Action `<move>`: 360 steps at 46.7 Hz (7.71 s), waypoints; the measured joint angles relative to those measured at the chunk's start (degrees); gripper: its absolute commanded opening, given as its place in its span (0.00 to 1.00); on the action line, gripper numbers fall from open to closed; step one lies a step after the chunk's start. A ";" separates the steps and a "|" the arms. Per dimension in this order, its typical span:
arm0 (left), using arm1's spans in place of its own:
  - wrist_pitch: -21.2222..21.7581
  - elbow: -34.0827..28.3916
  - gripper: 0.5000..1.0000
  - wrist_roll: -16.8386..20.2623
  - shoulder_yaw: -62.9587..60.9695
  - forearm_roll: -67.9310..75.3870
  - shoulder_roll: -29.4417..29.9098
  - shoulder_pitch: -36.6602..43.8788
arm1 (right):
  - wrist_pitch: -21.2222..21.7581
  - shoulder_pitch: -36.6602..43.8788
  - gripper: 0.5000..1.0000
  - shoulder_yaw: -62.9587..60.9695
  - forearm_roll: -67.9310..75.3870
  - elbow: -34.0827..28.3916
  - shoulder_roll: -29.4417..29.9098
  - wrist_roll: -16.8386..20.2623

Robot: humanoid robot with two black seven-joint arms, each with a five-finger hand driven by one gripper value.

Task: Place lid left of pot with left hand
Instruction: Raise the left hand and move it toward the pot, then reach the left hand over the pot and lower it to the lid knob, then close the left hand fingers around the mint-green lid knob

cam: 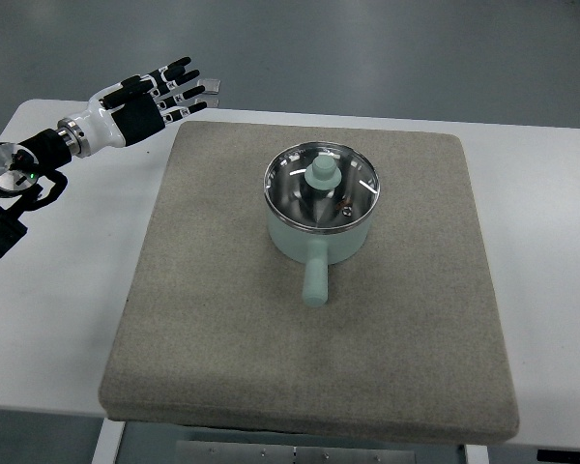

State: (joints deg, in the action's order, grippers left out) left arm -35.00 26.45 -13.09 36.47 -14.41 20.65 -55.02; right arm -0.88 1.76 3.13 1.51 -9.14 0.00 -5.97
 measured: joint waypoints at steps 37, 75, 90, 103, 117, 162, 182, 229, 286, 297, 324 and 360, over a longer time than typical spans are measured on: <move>1.77 -0.04 0.99 0.00 -0.03 0.03 -0.31 -0.42 | 0.00 0.00 0.85 0.01 0.00 0.00 0.00 0.00; -0.01 4.26 0.99 6.58 -0.18 46.58 2.60 -8.88 | 0.00 0.03 0.85 -0.01 -0.01 0.00 0.00 0.00; -0.02 14.05 0.99 9.06 -0.26 65.56 4.32 -13.15 | 0.00 0.00 0.85 0.01 -0.01 0.00 0.00 0.00; -0.01 21.81 0.99 9.13 -8.42 80.82 4.23 -19.14 | 0.00 0.01 0.85 0.03 -0.01 0.00 0.00 -0.01; 0.01 29.80 0.99 9.13 -10.95 85.89 3.51 -23.75 | 0.00 0.00 0.85 -0.01 -0.01 0.00 0.00 0.00; 0.00 31.29 0.95 9.05 -20.27 100.97 -8.94 -26.64 | 0.00 0.01 0.85 0.02 -0.01 0.00 0.00 -0.01; 0.00 31.70 0.65 9.12 -20.66 101.17 -8.97 -26.88 | 0.00 0.01 0.85 0.01 -0.01 0.00 0.00 -0.01; 0.00 32.16 0.50 9.13 -20.74 101.95 -8.70 -26.81 | 0.00 0.00 0.85 0.00 0.00 0.00 0.00 0.00; 0.00 34.34 0.28 9.08 -20.83 103.88 -8.00 -26.88 | 0.00 0.02 0.85 0.02 -0.01 0.00 0.00 -0.01; 0.00 34.28 0.28 9.07 -20.82 103.96 -7.82 -26.98 | 0.00 0.00 0.85 -0.01 -0.01 0.00 0.00 -0.01; 0.00 34.58 0.12 9.04 -20.82 103.98 -7.39 -26.94 | 0.00 0.02 0.85 0.00 -0.01 0.00 0.00 0.00; 0.00 34.66 0.00 8.96 -20.75 103.98 -7.39 -27.69 | 0.00 0.00 0.85 -0.01 -0.01 0.00 0.00 0.00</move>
State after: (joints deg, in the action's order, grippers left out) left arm -35.00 61.12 -4.13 15.73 89.57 13.26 -82.71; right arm -0.88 1.75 3.11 1.50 -9.14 0.00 -5.97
